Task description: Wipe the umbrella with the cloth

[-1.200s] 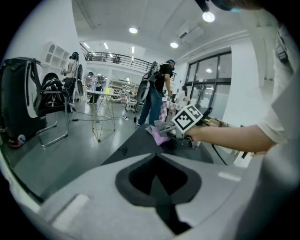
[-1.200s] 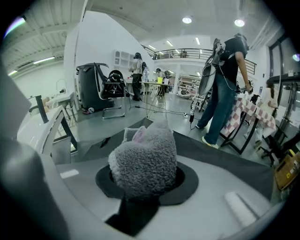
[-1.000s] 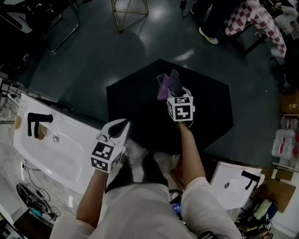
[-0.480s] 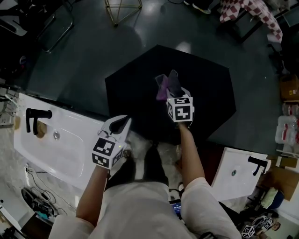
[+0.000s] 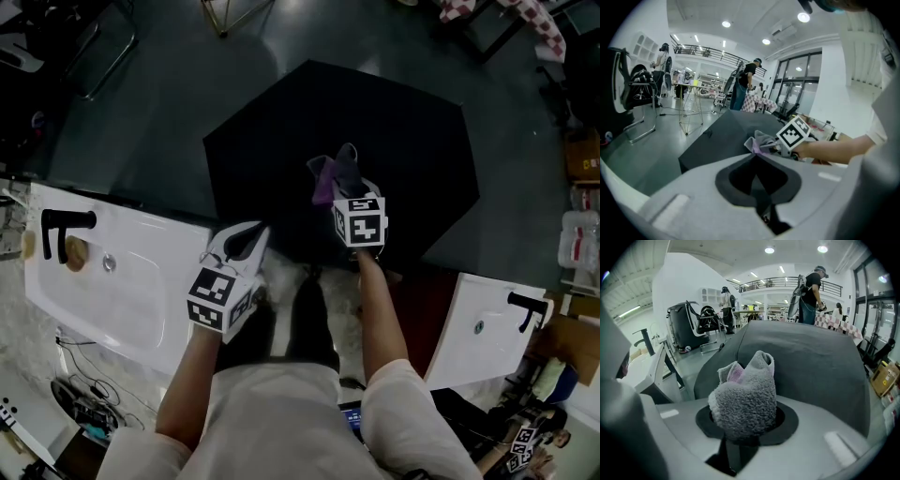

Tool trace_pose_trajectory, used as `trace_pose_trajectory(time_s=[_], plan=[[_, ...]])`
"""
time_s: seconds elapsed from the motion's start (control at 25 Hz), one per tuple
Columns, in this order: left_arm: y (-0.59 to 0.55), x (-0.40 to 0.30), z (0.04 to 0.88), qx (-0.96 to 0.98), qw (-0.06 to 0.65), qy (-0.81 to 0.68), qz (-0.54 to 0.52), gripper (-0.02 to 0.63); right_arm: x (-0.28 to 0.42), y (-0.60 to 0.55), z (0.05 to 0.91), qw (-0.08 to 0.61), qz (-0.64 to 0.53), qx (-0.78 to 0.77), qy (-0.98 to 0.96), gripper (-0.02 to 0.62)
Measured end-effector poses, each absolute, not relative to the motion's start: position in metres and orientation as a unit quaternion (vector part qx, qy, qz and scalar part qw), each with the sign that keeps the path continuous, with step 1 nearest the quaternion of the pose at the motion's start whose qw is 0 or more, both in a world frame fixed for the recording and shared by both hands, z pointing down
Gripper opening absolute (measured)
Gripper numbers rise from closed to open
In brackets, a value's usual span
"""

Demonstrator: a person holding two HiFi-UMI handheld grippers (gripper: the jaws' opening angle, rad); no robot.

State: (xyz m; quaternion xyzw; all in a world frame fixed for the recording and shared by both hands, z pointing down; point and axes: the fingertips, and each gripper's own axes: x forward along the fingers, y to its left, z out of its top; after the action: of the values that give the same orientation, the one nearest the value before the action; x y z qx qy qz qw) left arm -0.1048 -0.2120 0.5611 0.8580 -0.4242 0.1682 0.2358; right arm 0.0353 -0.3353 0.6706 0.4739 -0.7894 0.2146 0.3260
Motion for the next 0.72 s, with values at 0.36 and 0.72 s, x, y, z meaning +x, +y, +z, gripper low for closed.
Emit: trace_pose_trajectory(time_s=[0.36, 0.72], plan=[[-0.197, -0.086, 0.603, 0.861, 0.249, -0.403, 0.186, 0.005, 0.051, -0.291, 0.721, 0.301, 0.249, 0.496, -0.775, 0.126], [-0.18, -0.064, 0.635, 0.865, 0.262, -0.374, 0.207, 0.005, 0.069, -0.244, 0.771, 0.296, 0.282, 0.515, -0.753, 0.126]])
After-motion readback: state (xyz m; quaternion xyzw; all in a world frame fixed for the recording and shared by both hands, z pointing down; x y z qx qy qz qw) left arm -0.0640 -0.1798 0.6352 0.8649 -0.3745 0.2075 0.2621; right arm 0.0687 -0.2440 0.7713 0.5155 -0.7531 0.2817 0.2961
